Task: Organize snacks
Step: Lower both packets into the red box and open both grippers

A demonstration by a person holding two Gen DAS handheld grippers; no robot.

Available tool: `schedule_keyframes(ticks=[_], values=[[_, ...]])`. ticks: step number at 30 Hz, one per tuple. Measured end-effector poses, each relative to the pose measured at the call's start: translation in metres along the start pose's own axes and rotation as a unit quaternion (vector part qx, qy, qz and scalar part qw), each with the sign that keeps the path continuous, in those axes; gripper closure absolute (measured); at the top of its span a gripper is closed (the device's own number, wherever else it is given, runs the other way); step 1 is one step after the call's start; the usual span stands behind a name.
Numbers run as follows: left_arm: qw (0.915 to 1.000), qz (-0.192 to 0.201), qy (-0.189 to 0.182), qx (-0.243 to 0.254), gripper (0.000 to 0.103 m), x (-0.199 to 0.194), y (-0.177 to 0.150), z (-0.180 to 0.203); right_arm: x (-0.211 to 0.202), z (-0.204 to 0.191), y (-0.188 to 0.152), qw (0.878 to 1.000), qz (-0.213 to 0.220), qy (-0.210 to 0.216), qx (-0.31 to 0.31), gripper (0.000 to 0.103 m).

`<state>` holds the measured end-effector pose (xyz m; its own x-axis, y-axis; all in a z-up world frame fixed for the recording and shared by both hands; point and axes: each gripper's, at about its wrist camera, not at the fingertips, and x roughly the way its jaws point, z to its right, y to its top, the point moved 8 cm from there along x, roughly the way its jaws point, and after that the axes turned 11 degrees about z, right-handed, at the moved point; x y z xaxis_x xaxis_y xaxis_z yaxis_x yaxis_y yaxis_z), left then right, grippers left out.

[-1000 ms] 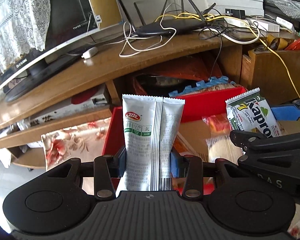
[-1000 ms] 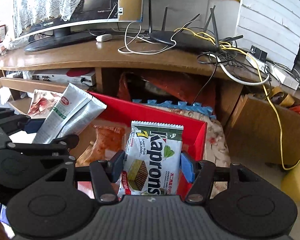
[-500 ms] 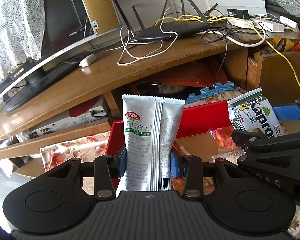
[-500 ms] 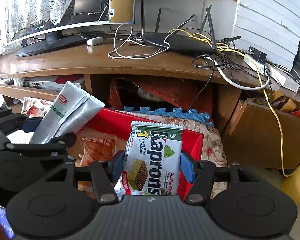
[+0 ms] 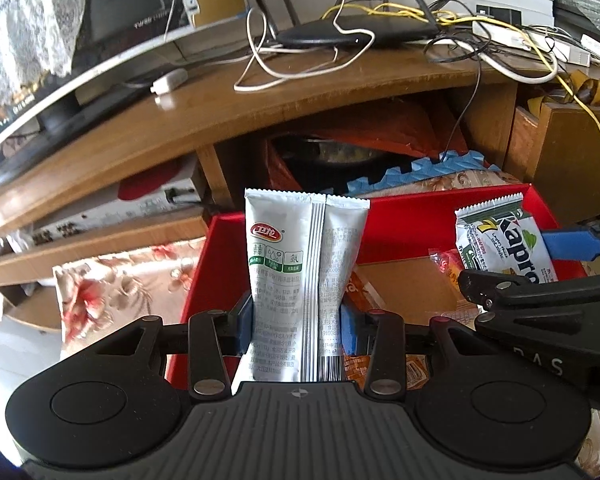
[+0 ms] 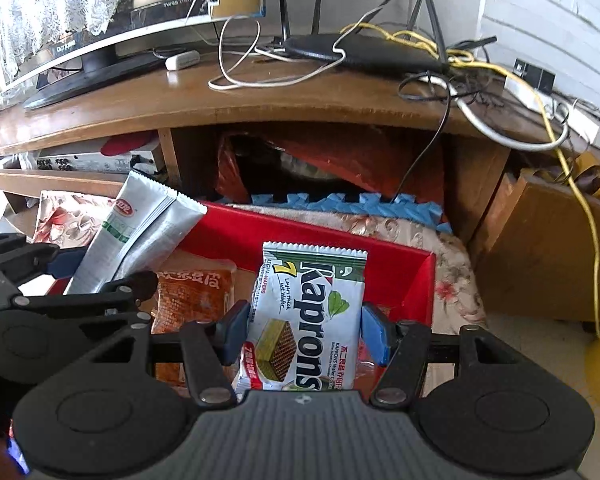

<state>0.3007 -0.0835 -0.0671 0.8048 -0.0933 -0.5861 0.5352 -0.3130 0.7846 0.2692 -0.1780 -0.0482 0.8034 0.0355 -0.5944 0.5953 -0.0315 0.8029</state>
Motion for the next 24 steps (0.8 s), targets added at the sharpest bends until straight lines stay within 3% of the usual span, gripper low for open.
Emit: schedule_keyframes(ticks=[8, 16, 24], values=[[0.9997, -0.015, -0.006, -0.018, 0.053, 0.009, -0.007, -0.001, 0.010, 0.001, -0.008, 1.000, -0.016, 0.005, 0.009, 0.045], [0.9996, -0.011, -0.001, -0.025, 0.039, 0.005, -0.004, -0.008, 0.013, -0.004, -0.015, 0.999, -0.034, 0.012, -0.003, 0.045], [0.9994, -0.005, -0.007, -0.033, 0.033, -0.004, 0.000, -0.011, 0.008, -0.001, -0.011, 1.000, -0.028, 0.011, 0.003, 0.044]])
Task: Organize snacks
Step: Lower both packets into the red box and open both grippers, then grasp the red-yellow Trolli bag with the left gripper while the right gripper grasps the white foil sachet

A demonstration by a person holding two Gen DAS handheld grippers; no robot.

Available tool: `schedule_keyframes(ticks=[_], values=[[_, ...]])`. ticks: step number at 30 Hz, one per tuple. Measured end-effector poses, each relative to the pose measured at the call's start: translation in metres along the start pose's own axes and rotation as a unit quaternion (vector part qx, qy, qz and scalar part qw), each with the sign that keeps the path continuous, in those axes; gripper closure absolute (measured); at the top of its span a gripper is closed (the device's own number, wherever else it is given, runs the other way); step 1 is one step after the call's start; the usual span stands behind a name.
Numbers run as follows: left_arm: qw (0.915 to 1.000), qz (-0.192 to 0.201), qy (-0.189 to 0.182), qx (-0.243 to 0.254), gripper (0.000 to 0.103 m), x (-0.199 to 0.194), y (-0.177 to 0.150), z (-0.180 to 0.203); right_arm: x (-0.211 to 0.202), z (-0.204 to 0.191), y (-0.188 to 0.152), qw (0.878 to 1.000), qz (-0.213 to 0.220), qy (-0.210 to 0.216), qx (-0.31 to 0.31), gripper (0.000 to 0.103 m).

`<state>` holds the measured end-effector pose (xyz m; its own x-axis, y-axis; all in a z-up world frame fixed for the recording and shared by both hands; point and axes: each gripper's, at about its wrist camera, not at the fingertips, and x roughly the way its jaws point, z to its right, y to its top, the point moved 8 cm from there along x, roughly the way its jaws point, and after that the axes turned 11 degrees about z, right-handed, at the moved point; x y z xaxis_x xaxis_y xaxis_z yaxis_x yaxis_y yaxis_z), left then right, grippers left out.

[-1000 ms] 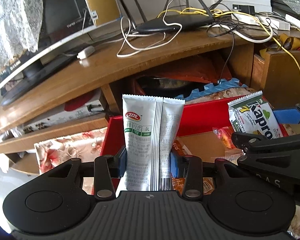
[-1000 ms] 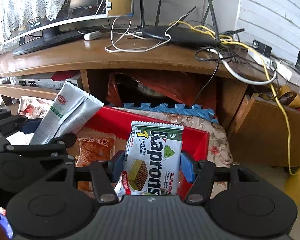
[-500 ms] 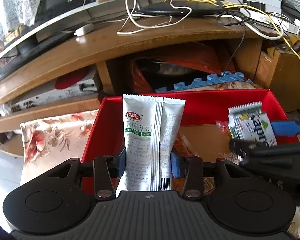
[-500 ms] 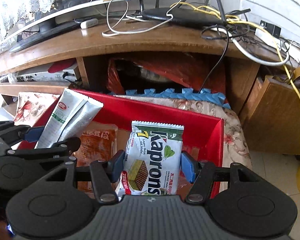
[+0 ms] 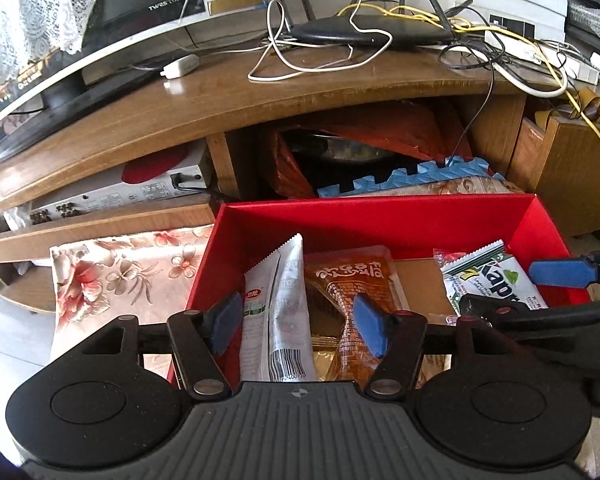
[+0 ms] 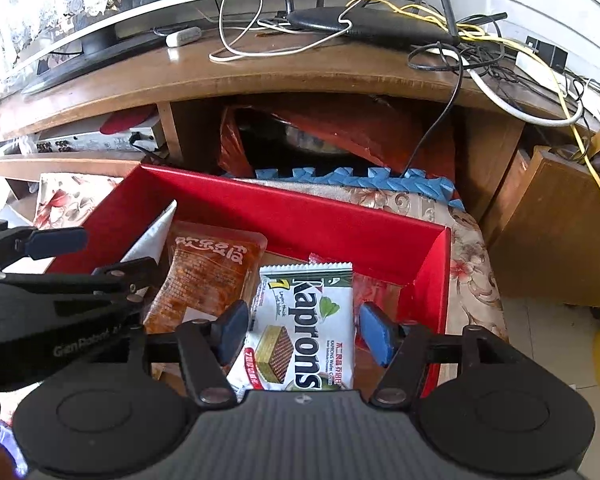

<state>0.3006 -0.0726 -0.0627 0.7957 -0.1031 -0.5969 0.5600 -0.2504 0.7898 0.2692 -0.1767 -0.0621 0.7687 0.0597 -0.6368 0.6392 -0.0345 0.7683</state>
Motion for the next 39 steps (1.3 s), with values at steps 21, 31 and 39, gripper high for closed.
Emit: schedule_keyframes(ticks=[21, 31, 39], values=[[0.9994, -0.005, -0.023, -0.024, 0.028, -0.050, -0.021, -0.011, -0.046, -0.013, -0.011, 1.000, 0.016, 0.016, -0.009, 0.040], [0.9960, -0.048, -0.062, -0.044, 0.027, -0.068, -0.057, 0.007, -0.073, -0.010, -0.039, 1.000, 0.001, 0.020, -0.006, 0.040], [0.9905, -0.100, -0.082, -0.048, 0.027, -0.069, -0.098, 0.031, -0.095, 0.003, -0.070, 1.000, -0.014, 0.019, 0.000, 0.040]])
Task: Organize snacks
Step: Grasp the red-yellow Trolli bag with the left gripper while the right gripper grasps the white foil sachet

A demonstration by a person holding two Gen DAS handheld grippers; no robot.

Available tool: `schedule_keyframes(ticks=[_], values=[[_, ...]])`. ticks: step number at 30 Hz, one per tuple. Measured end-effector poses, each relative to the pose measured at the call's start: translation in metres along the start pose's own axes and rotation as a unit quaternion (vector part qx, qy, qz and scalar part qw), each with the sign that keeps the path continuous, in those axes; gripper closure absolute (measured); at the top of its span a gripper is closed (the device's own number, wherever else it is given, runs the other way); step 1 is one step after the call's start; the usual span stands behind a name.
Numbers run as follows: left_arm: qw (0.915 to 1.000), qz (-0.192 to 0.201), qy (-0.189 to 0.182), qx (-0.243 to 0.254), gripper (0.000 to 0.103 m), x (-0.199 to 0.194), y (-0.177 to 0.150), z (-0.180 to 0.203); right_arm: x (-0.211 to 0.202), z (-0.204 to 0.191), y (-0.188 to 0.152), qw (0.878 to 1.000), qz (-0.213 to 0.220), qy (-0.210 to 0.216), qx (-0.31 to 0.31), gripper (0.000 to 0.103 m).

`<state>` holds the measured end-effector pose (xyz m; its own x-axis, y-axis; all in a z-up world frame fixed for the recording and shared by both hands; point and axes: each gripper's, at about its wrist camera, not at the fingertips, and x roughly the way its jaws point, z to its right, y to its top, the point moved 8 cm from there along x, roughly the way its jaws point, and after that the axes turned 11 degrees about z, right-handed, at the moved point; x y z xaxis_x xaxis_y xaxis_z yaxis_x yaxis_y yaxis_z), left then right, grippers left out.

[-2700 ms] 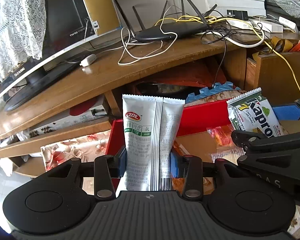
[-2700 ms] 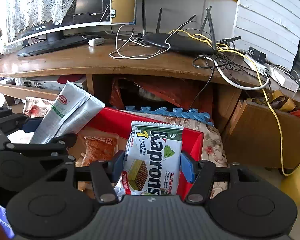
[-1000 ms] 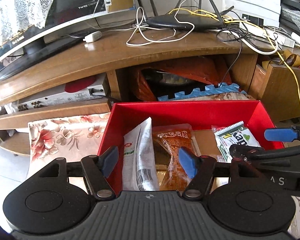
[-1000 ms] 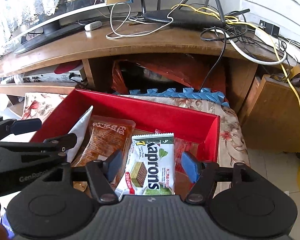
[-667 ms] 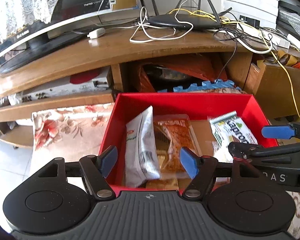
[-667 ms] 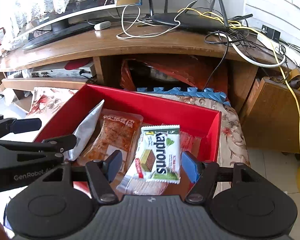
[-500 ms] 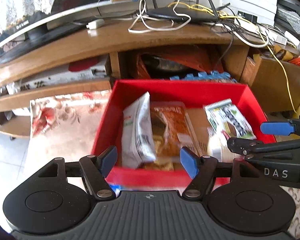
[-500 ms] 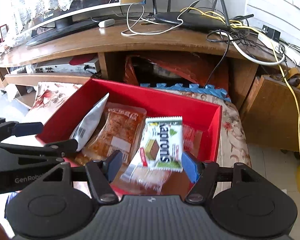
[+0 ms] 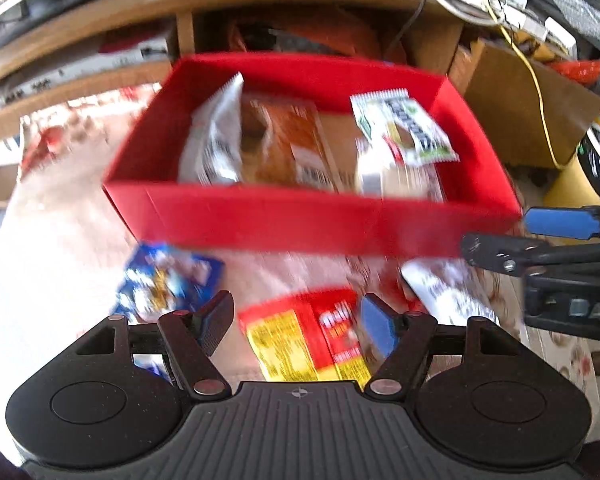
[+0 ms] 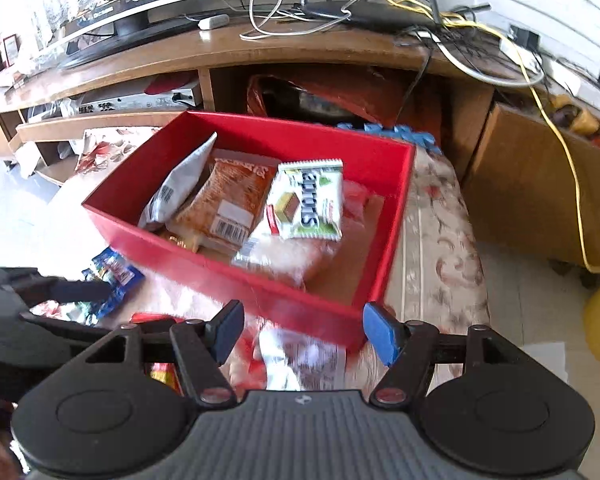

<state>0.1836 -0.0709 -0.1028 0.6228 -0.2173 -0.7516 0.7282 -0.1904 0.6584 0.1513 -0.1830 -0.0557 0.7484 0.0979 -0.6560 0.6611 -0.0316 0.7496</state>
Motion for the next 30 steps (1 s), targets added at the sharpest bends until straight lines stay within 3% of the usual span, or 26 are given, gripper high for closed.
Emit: schedule_keyframes(ticks=[5, 11, 22, 26, 30], values=[[0.9998, -0.015, 0.008, 0.003, 0.026, 0.007, -0.011, 0.003, -0.011, 0.000, -0.012, 1.000, -0.006, 0.011, 0.000, 0.040], [0.9994, -0.029, 0.018, -0.001, 0.022, 0.015, -0.019, 0.004, 0.008, 0.004, -0.029, 0.999, -0.046, -0.003, -0.009, 0.040], [0.9989, -0.034, 0.029, 0.014, 0.031, 0.018, -0.020, 0.000, 0.046, 0.010, -0.052, 0.995, -0.093, -0.011, -0.014, 0.038], [0.9988, -0.033, 0.024, 0.025, 0.036, 0.011, -0.026, 0.003, 0.044, -0.001, -0.054, 0.995, -0.088, -0.008, -0.040, 0.050], [0.9986, -0.036, 0.018, 0.033, 0.039, 0.002, -0.033, 0.007, 0.035, -0.007, -0.060, 0.995, -0.091, -0.001, -0.047, 0.052]])
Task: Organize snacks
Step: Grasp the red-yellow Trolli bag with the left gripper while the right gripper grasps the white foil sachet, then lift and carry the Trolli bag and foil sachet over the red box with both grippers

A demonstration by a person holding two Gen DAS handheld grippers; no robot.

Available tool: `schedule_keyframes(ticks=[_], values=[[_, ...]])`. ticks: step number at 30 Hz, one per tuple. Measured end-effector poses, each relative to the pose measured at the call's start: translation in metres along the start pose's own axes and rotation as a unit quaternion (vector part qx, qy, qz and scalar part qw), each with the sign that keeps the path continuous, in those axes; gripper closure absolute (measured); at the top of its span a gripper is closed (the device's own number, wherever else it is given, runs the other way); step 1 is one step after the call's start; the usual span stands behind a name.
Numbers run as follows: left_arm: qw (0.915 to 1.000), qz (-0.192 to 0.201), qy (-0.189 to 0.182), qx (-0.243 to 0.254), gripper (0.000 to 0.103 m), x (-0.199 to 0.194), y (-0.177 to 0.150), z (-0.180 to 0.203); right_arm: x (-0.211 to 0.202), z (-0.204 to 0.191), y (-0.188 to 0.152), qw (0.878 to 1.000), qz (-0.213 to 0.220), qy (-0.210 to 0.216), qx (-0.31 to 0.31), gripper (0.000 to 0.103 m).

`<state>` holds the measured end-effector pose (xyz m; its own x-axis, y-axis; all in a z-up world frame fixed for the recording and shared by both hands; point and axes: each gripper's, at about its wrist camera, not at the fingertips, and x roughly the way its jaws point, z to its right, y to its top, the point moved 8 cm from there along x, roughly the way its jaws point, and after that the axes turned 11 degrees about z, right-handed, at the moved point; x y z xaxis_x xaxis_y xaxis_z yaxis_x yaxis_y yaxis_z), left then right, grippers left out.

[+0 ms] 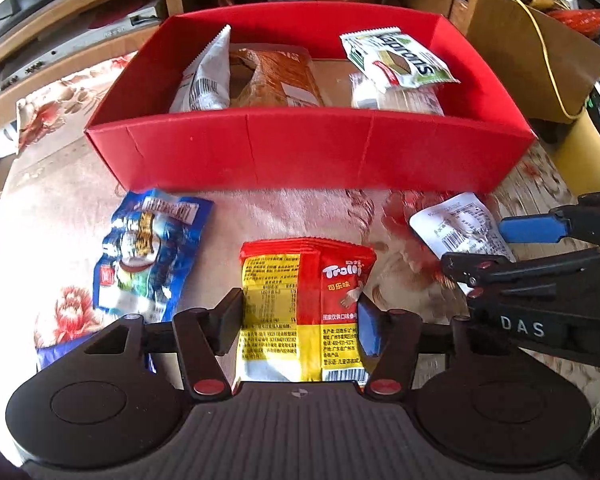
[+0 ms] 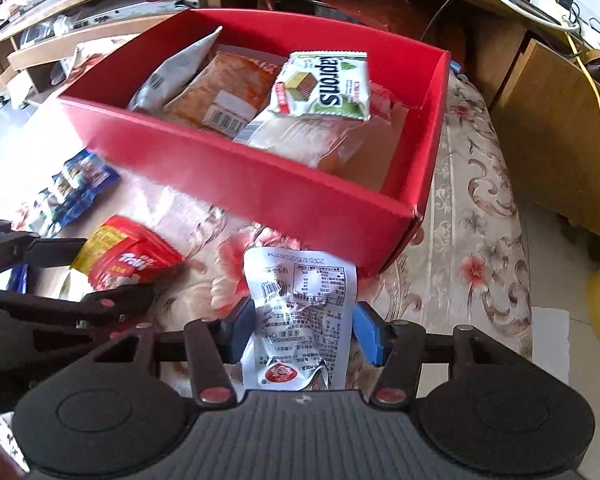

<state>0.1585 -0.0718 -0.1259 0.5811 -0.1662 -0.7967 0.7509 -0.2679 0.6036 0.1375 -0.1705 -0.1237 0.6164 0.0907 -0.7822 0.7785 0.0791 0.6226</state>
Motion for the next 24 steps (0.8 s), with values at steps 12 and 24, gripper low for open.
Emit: schedule_keyframes(ticks=[12, 24], values=[[0.9999, -0.001, -0.009, 0.007, 0.030, -0.016, -0.013, 0.006, -0.027, -0.016, -0.024, 1.000, -0.002, 0.001, -0.018, 0.056], [0.9999, 0.001, 0.001, 0.011, 0.041, -0.024, -0.022, 0.009, -0.032, -0.025, -0.026, 0.999, -0.002, 0.001, -0.052, 0.057]])
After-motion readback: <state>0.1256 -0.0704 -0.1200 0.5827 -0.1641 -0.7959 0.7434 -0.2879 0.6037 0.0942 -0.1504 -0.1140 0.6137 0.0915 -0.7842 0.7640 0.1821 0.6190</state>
